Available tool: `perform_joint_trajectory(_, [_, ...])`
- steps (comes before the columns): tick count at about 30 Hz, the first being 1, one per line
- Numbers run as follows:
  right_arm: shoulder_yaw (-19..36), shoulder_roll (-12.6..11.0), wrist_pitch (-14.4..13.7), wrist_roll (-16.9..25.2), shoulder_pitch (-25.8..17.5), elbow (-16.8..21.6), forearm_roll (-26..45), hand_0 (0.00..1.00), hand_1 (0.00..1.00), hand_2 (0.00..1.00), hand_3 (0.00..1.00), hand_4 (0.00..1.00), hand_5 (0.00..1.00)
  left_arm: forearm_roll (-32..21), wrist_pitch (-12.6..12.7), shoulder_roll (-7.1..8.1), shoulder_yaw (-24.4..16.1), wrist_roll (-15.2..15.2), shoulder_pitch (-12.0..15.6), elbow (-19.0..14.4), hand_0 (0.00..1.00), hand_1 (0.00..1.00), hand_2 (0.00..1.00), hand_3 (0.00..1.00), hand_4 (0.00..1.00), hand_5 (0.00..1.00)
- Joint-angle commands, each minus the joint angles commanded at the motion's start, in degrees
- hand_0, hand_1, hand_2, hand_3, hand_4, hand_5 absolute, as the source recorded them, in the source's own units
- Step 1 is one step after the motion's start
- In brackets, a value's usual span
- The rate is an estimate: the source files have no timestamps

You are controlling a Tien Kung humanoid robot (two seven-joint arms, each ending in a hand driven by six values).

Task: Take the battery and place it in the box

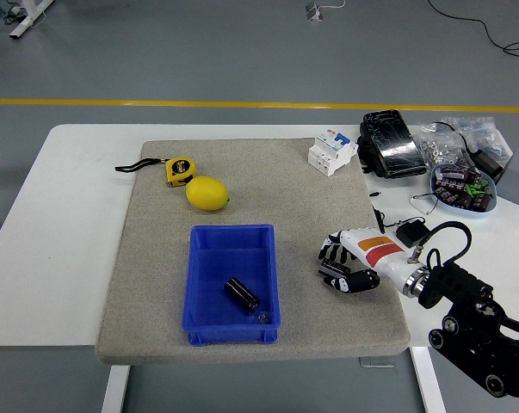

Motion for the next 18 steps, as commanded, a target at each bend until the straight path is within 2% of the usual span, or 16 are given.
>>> perform_joint_trajectory(2, [-0.01, -0.04, 0.11, -0.06, -0.02, -0.08, 0.04, 0.277, 0.376, 0.445, 0.489, 0.757, 0.139, -0.06, 0.0, 0.0, 0.05, -0.02, -0.02, 0.0, 0.563, 0.534, 0.592, 0.574, 0.633, 0.576])
perform_joint_trajectory(18, [1.21, -0.46, 0.33, -0.35, 0.1, 1.49, -0.6, 0.257, 0.369, 0.442, 0.483, 0.735, 0.139, 0.48, -0.09, 0.08, -0.27, 0.23, 0.27, -0.01, 0.562, 0.536, 0.591, 0.572, 0.633, 0.576])
